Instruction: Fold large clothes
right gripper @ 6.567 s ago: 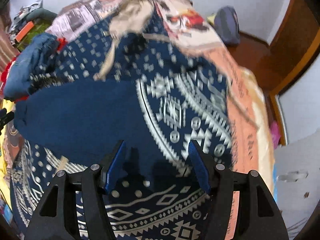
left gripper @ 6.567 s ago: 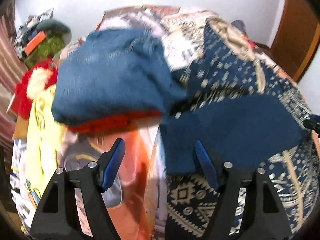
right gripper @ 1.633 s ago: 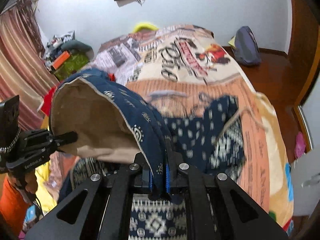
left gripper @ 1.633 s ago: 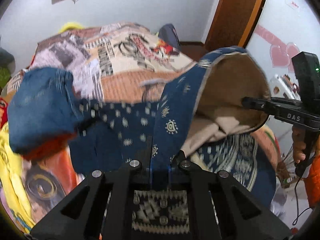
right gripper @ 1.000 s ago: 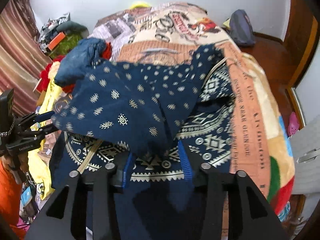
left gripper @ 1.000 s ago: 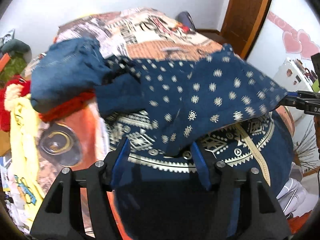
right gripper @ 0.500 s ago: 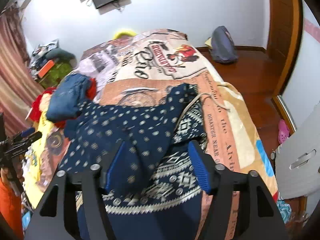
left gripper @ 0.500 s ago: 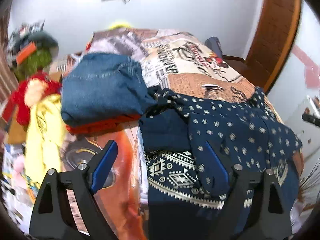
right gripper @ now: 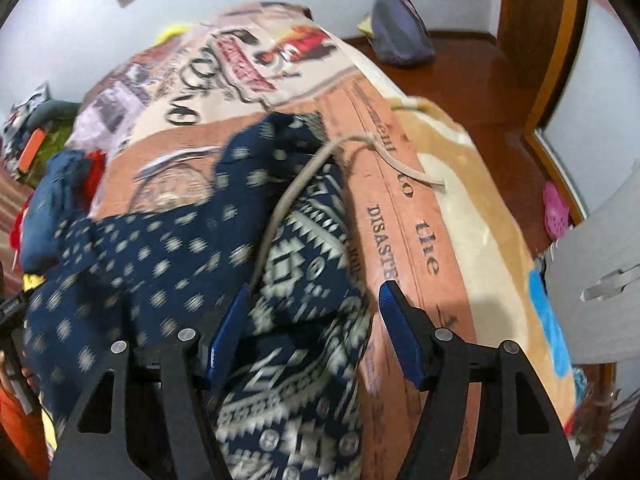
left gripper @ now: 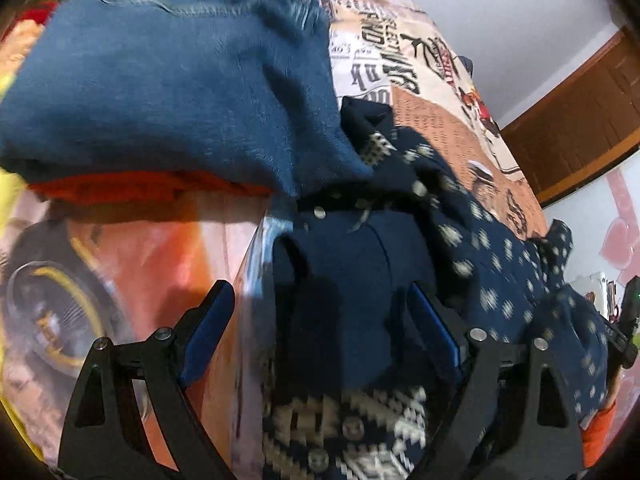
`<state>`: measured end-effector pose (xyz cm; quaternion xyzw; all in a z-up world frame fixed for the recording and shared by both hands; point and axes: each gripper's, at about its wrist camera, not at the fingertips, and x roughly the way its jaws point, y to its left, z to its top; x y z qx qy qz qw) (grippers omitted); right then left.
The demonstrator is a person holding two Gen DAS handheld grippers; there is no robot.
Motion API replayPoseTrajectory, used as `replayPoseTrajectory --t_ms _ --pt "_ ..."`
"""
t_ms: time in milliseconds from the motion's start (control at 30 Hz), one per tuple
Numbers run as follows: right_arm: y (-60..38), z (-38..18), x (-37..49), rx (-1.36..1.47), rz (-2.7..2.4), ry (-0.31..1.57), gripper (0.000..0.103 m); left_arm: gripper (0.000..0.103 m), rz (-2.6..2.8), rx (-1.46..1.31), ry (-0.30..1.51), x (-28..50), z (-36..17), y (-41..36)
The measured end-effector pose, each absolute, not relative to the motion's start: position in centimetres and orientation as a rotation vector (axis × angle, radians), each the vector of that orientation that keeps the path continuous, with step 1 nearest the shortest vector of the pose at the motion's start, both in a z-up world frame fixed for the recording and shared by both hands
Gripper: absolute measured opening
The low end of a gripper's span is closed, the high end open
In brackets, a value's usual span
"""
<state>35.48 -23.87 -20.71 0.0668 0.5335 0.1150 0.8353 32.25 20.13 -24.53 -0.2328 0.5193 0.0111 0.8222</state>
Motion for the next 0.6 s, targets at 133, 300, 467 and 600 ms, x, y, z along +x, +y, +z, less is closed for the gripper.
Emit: replayPoseTrajectory --t_ms 133,300,467,600 --pt "-24.1 -22.8 38.3 0.174 0.226 1.162 0.063 0.088 -0.022 -0.513 1.119 34.5 -26.4 20.0" --pt "-23.2 -23.2 40.0 0.185 0.256 1.123 0.066 0.088 -0.055 -0.514 1.077 36.6 -27.1 19.6" --pt "-21.8 -23.8 41.1 0.166 0.27 1.09 0.056 0.079 -0.065 -0.536 1.041 37.2 -27.3 19.3" --pt "-21.4 -24.3 41.3 0.225 0.298 1.13 0.019 0.041 -0.115 -0.575 1.014 36.8 -26.3 18.4"
